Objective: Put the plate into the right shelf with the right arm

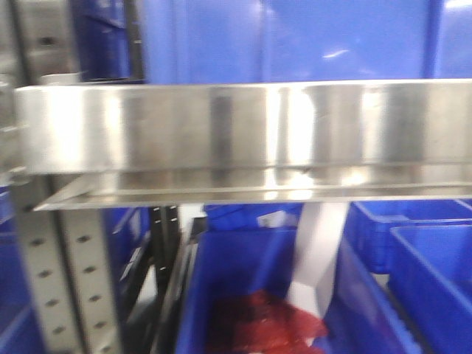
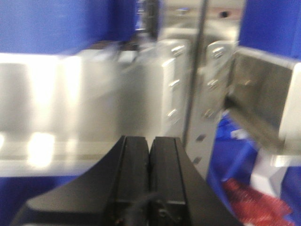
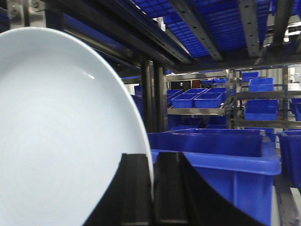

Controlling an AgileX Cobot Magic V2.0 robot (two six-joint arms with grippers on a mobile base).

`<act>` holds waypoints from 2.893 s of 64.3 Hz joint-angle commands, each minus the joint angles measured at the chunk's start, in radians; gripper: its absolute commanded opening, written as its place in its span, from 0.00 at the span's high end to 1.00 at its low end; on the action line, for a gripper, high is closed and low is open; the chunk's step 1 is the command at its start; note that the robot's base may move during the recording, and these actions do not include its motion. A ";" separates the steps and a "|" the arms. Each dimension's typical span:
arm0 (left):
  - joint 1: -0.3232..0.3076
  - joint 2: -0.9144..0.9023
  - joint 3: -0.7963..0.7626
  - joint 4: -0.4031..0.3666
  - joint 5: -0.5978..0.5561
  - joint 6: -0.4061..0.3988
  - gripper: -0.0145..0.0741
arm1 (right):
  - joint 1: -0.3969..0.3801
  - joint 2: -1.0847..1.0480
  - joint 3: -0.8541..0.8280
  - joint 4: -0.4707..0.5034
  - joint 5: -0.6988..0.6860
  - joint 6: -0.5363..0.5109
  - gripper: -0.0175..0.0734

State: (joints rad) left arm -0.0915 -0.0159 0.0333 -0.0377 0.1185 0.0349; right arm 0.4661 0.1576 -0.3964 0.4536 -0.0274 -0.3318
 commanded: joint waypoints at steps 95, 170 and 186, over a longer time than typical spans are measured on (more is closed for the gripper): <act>0.001 -0.005 0.008 -0.004 -0.086 -0.003 0.89 | -0.004 0.012 -0.044 0.002 -0.094 -0.005 0.74; 0.001 -0.005 0.008 -0.004 -0.086 -0.003 0.89 | -0.009 0.961 -0.721 0.033 -0.267 -0.007 0.74; 0.001 -0.005 0.008 -0.004 -0.086 -0.003 0.89 | -0.039 1.043 -0.721 0.033 -0.316 -0.011 0.73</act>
State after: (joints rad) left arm -0.0915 -0.0159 0.0333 -0.0377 0.1185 0.0349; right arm 0.4432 1.2086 -1.0735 0.4892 -0.2457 -0.3334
